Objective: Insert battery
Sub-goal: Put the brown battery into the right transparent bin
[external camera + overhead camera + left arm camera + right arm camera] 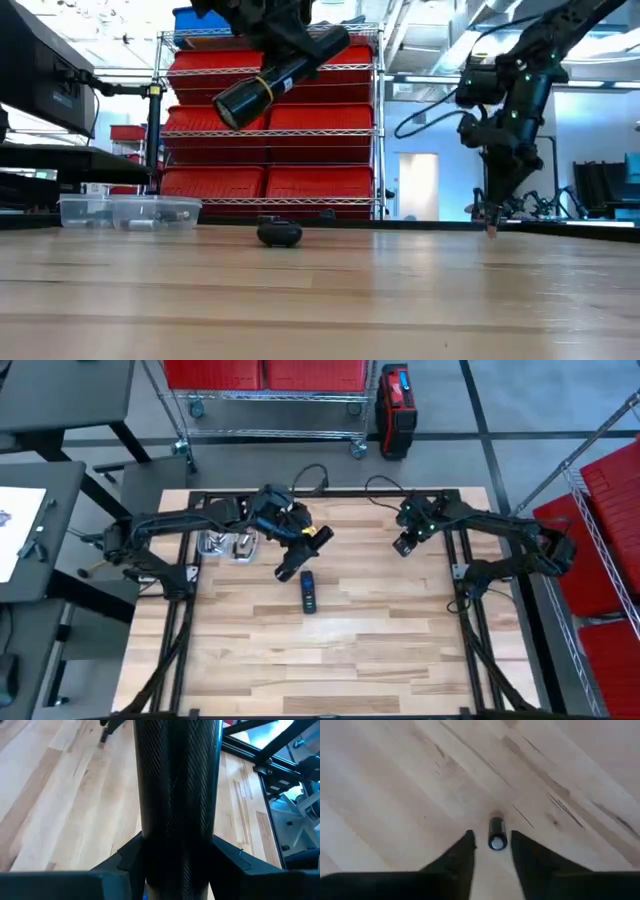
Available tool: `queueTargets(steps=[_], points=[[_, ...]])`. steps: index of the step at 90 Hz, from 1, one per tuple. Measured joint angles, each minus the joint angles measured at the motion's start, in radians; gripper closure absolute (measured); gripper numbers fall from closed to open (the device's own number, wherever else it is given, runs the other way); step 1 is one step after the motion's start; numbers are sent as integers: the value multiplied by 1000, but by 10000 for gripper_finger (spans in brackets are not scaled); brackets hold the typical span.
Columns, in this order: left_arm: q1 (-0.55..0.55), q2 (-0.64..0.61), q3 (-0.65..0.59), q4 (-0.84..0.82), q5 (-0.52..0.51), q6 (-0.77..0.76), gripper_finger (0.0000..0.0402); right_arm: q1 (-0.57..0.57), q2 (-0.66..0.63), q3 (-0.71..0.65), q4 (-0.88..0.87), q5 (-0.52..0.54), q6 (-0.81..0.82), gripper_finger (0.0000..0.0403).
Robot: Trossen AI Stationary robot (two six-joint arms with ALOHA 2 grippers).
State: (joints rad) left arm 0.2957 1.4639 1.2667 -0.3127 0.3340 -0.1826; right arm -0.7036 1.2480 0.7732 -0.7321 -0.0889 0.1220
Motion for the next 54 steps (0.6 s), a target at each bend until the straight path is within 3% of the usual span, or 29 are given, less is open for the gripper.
queueTargets(steps=[10, 17, 30, 54], points=[[12, 0, 0, 73, 0, -11, 266, 3, -22, 112, -79, -104, 32, 180], [20, 0, 0, 131, 1, -20, 266, 20, -43, 163, -23, -209, 67, 154], [32, 0, 0, 267, 0, -24, 266, 105, -70, 181, 339, -333, 139, 140], [35, 9, 1, 408, -31, -42, 266, 283, -8, 180, 918, -310, 187, 138]])
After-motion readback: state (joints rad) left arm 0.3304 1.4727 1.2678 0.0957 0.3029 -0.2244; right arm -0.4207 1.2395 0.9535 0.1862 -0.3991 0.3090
